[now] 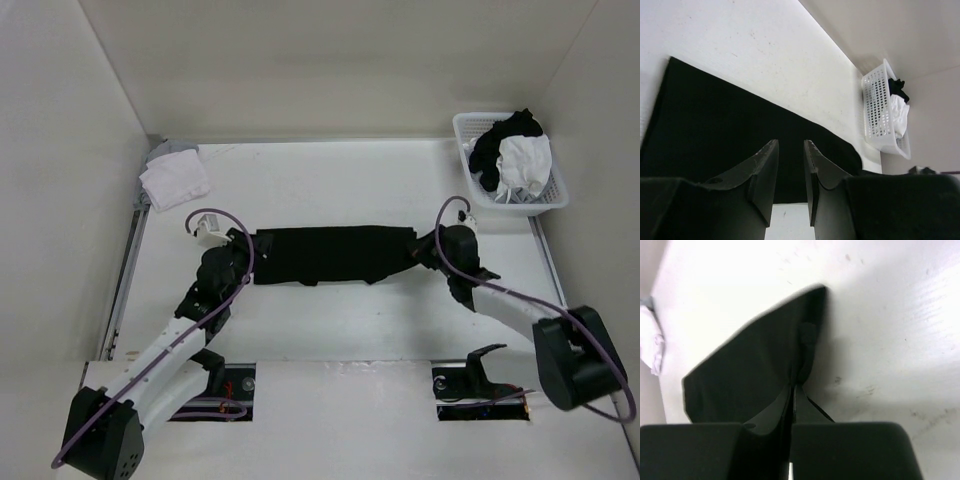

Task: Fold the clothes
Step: Fold the tank top

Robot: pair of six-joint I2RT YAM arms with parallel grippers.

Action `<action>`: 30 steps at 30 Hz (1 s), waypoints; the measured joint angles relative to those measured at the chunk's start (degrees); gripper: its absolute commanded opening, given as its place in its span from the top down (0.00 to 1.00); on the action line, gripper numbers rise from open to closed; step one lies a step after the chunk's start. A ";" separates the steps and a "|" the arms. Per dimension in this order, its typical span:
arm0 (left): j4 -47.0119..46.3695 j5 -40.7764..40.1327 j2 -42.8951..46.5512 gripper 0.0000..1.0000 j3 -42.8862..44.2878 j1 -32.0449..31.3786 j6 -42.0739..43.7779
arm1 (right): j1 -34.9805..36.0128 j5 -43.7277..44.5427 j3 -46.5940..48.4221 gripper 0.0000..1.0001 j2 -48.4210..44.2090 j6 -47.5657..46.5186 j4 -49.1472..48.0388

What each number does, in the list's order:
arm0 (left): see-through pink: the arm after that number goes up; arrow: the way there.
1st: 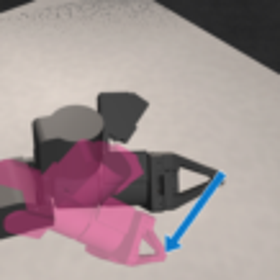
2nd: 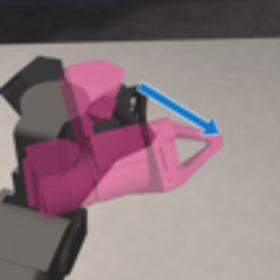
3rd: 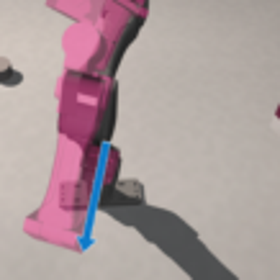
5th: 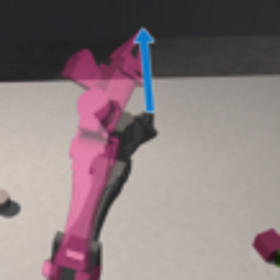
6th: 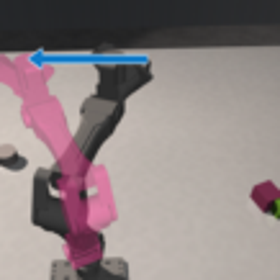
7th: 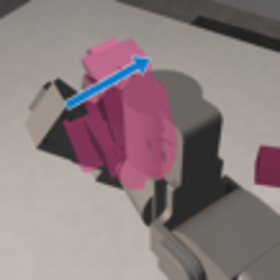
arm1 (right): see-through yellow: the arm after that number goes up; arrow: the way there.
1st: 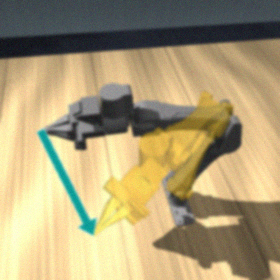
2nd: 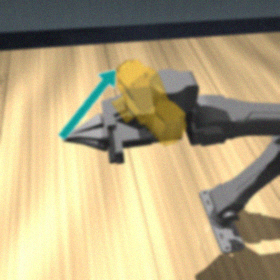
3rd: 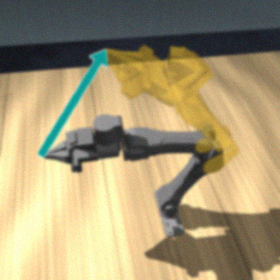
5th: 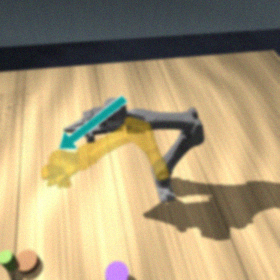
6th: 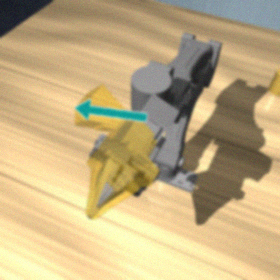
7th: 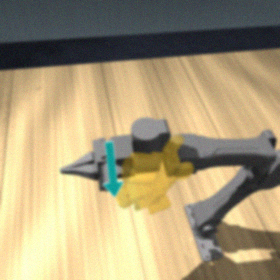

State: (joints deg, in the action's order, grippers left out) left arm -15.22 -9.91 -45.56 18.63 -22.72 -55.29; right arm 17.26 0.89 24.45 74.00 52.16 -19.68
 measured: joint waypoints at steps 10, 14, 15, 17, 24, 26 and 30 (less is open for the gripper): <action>-1.25 0.57 -0.46 0.75 0.00 1.57 0.02 | 16.24 10.29 16.17 1.00 -8.55 -9.99 17.42; -1.27 1.86 0.59 0.75 -0.02 3.74 0.00 | 25.11 14.21 27.41 1.00 -0.09 -12.24 22.49; -1.27 2.29 0.90 0.75 -0.02 4.31 0.00 | 27.10 15.04 30.27 1.00 2.91 -12.63 23.56; -1.25 3.15 1.64 0.75 -0.02 5.49 -0.02 | 30.51 16.31 35.54 1.00 9.03 -13.18 25.49; -0.39 6.49 5.46 0.71 -0.13 11.65 -0.22 | 37.97 18.12 55.87 0.93 29.92 -13.94 32.94; 0.04 7.30 6.71 0.68 -0.46 14.03 -0.44 | 39.15 18.27 61.40 0.77 35.17 -13.64 34.10; 1.29 9.01 7.96 0.68 -1.05 18.67 -0.72 | 41.07 17.44 65.42 0.67 40.89 -12.22 34.27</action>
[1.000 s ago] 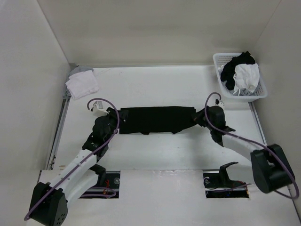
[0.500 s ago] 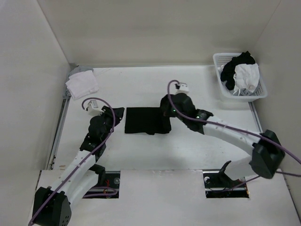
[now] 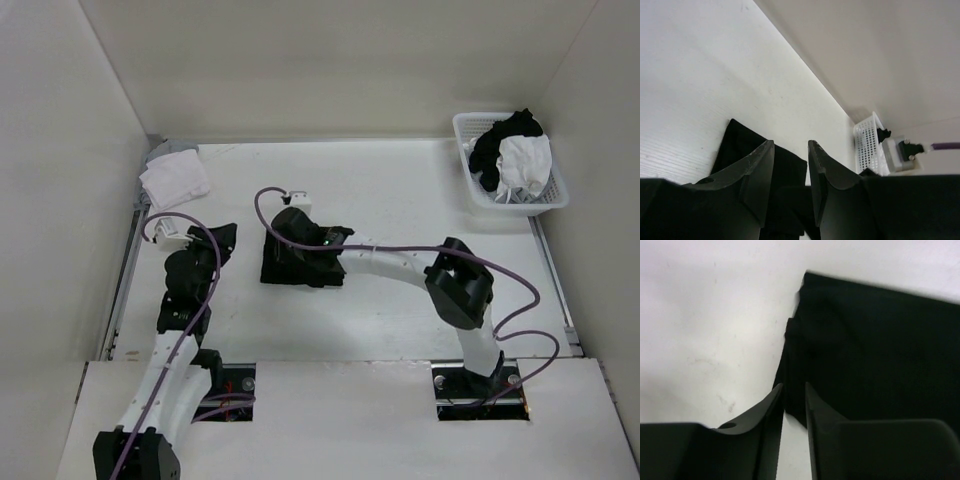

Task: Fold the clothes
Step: Fold the tank top

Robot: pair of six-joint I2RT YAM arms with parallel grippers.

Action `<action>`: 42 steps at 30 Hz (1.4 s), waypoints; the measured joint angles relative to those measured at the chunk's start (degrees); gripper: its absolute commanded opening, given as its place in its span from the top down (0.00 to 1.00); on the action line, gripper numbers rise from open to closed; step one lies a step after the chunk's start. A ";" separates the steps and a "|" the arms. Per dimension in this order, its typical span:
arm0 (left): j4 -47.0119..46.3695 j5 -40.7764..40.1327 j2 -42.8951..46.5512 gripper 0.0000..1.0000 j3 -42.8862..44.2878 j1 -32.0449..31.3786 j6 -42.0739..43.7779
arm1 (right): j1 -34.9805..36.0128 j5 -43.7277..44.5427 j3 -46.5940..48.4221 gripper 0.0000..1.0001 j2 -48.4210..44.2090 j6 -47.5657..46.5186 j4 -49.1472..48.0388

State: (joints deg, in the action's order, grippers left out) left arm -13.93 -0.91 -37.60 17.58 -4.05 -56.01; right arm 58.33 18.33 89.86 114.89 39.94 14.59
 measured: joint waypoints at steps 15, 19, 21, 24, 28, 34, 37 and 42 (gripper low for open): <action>-4.66 -2.32 -20.83 0.61 2.64 -16.68 2.27 | -9.01 -6.19 -33.94 0.97 -26.69 2.32 -16.61; -5.60 -3.76 -24.63 0.51 3.30 -20.92 4.07 | -12.50 -5.68 -47.56 0.80 -34.88 1.68 -19.65; -5.66 -5.25 -22.73 0.47 2.91 -20.96 5.42 | -13.00 -5.68 -53.16 0.67 -38.99 1.05 -20.44; -3.89 -8.11 -17.51 0.43 2.40 -20.00 7.69 | -14.12 -5.38 -59.01 0.49 -44.50 0.42 -22.56; 0.68 -11.74 -13.57 0.39 2.14 -15.61 9.46 | -16.94 -4.13 -61.22 0.35 -47.50 -0.04 -25.62; 7.23 -14.03 -8.50 0.36 0.98 -8.22 10.54 | -20.85 -2.58 -59.82 0.28 -47.47 -0.85 -28.44; 8.96 -14.03 -7.80 0.35 0.98 -4.66 10.73 | -22.58 -2.27 -58.25 0.00 -47.30 -1.27 -29.44; 9.90 -13.42 -10.45 0.33 1.25 -1.90 10.75 | -26.29 -0.68 -57.55 0.00 -44.85 -2.14 -30.67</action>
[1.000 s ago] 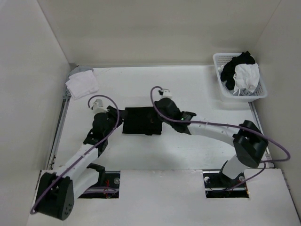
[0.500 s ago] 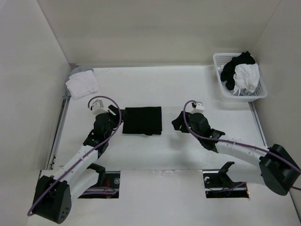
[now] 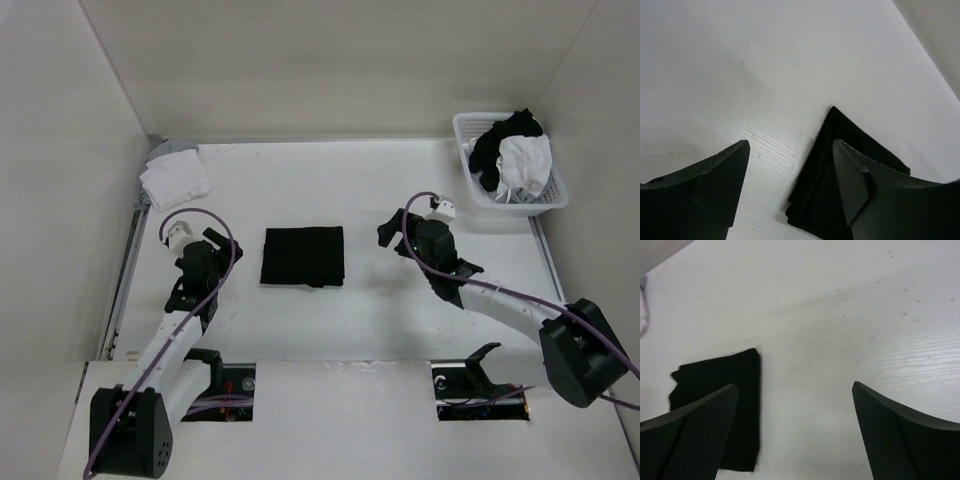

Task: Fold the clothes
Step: Fold the tank top

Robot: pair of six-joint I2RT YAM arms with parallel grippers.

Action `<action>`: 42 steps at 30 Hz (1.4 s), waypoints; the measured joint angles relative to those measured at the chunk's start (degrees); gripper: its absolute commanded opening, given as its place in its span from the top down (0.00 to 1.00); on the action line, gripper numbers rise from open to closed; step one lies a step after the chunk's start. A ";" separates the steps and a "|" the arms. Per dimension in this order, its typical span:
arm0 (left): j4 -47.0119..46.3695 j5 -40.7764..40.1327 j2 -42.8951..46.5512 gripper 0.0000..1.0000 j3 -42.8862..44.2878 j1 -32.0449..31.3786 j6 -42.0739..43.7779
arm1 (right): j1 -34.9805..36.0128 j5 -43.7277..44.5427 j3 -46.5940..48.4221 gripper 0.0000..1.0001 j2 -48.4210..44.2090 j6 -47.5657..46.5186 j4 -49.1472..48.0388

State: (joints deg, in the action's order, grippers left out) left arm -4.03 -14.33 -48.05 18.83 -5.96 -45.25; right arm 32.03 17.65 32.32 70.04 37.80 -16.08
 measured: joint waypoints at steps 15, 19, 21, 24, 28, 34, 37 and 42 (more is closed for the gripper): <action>-1.73 3.19 -11.06 0.30 1.49 4.68 -2.32 | -0.52 1.42 2.80 0.00 8.04 -0.02 4.57; -2.95 3.85 -12.33 0.30 1.55 4.74 -2.54 | -0.52 1.51 2.73 0.00 7.23 -0.13 4.33; -3.21 4.55 -13.18 0.30 1.95 4.81 -2.54 | -0.52 1.51 2.67 0.00 6.75 -0.11 3.67; -4.31 5.20 -13.86 0.30 2.14 4.70 -2.54 | -0.52 1.62 2.67 0.00 6.58 -0.11 3.48; -5.70 6.08 -14.69 0.31 2.14 4.70 -2.58 | -0.57 1.84 2.67 0.00 6.58 0.00 3.61; -7.02 6.10 -14.29 0.30 2.14 4.81 -2.58 | -0.63 1.84 2.64 0.00 6.58 0.55 3.56; -7.32 6.03 -14.29 0.29 2.14 4.37 -2.56 | -0.92 1.81 2.64 0.00 6.58 0.59 3.58; -7.80 6.56 -14.97 0.27 2.14 3.26 -2.45 | -1.01 1.81 2.64 0.00 6.58 0.59 3.54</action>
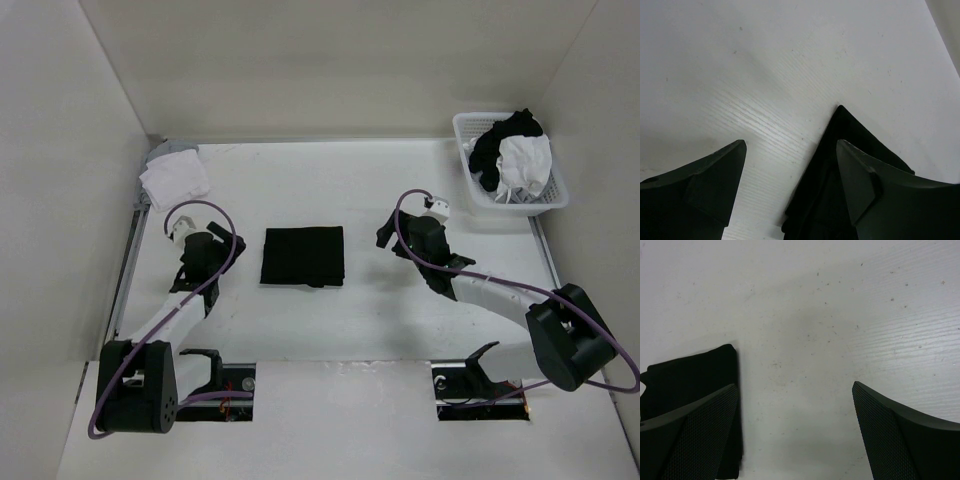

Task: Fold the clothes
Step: Fold the tank top

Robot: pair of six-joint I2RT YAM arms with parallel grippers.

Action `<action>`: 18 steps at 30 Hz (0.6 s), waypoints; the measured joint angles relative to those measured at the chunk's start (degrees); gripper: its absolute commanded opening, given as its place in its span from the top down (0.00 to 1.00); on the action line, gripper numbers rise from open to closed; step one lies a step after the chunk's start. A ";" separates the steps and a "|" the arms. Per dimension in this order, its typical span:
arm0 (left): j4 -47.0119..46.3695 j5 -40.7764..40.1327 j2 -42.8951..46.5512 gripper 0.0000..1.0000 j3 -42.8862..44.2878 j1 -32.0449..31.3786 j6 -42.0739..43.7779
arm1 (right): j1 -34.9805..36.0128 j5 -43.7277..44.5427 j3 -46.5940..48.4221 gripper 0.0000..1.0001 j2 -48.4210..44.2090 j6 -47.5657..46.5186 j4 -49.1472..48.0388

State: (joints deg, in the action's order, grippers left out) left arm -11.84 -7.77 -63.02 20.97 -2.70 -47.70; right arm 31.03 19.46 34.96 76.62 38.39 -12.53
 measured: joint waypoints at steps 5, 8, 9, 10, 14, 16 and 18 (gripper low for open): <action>-1.11 0.74 -0.55 0.27 0.00 -2.36 0.94 | 0.00 -0.02 -0.28 0.00 0.00 -0.02 -0.83; -1.75 0.92 -0.52 0.27 0.00 -4.28 1.73 | 0.00 -0.39 -0.28 0.00 0.00 -0.04 -1.33; -1.95 0.92 -0.52 0.27 0.00 -4.92 2.03 | 0.00 -0.66 -0.28 0.00 0.00 -0.04 -1.40; -2.12 0.90 -0.52 0.27 0.00 -5.42 2.27 | 0.00 -0.92 -0.28 0.00 0.00 -0.04 -1.44; -2.49 1.22 -0.52 0.25 0.00 -6.34 2.58 | 0.02 -1.53 -0.28 0.00 0.00 -0.04 -1.90; -2.58 1.38 -0.44 0.23 0.00 -6.40 2.60 | 0.02 -2.03 -0.28 0.00 0.00 -0.04 -2.10; -2.58 1.40 -0.15 0.22 0.00 -6.47 2.58 | 0.02 -2.51 -0.28 0.00 0.00 -0.04 -2.10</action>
State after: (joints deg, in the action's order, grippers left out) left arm -14.41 -6.37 -63.18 20.97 -9.17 -45.12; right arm 31.05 16.95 34.68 76.62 38.35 -14.63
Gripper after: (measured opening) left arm 0.776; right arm 0.998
